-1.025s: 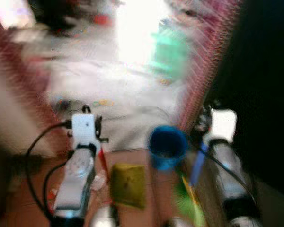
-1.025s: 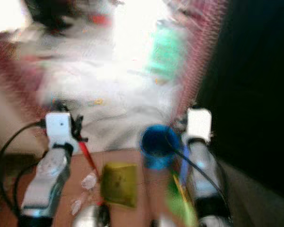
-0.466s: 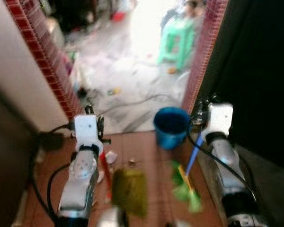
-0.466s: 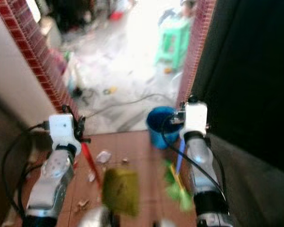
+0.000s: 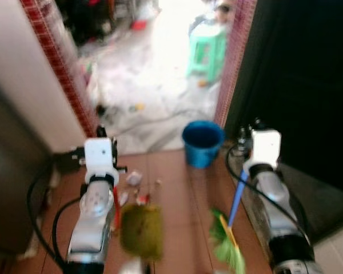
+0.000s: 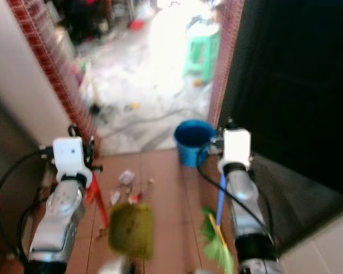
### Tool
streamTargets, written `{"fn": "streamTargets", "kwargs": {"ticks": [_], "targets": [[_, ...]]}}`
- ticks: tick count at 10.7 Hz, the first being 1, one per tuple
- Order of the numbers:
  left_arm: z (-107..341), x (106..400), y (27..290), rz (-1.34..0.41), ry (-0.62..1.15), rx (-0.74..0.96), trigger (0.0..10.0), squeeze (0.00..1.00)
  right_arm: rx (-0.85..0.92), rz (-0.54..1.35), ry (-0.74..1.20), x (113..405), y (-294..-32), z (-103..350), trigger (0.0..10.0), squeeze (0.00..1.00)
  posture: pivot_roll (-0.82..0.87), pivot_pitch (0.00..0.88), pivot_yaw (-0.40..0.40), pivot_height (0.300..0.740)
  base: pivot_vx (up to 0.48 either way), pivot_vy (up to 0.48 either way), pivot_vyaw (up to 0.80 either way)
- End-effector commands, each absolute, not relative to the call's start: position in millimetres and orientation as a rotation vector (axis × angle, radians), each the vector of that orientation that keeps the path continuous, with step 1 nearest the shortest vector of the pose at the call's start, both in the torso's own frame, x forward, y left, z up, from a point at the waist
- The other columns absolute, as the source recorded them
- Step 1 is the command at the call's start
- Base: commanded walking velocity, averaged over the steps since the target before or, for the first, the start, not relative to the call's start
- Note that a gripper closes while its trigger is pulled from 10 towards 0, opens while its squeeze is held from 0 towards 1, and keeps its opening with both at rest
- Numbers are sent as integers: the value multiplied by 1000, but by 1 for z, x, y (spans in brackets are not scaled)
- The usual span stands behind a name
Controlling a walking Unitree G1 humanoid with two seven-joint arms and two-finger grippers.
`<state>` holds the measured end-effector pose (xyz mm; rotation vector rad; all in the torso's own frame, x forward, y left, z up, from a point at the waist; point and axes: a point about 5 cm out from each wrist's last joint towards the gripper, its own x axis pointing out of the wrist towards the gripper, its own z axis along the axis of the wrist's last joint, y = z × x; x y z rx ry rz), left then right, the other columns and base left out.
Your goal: Sweep floor
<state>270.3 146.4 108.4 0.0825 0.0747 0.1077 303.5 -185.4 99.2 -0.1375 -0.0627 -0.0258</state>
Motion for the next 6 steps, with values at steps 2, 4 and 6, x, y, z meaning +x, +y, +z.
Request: {"fn": "streamTargets", "kwargs": {"ticks": [2,4,6], "targets": [[123,277,152,141,-2,98,10000,0,-132,-7,-80,309,-177,105,10000,0,-81,0,48,740,0,0,0],[126,282,163,201,-61,170,10000,0,-121,43,-87,315,-166,109,10000,0,-72,0,38,740,0,0,0],[116,279,177,274,-79,162,10000,0,-84,122,-110,315,-145,110,10000,0,-60,0,40,740,0,0,0]]}}
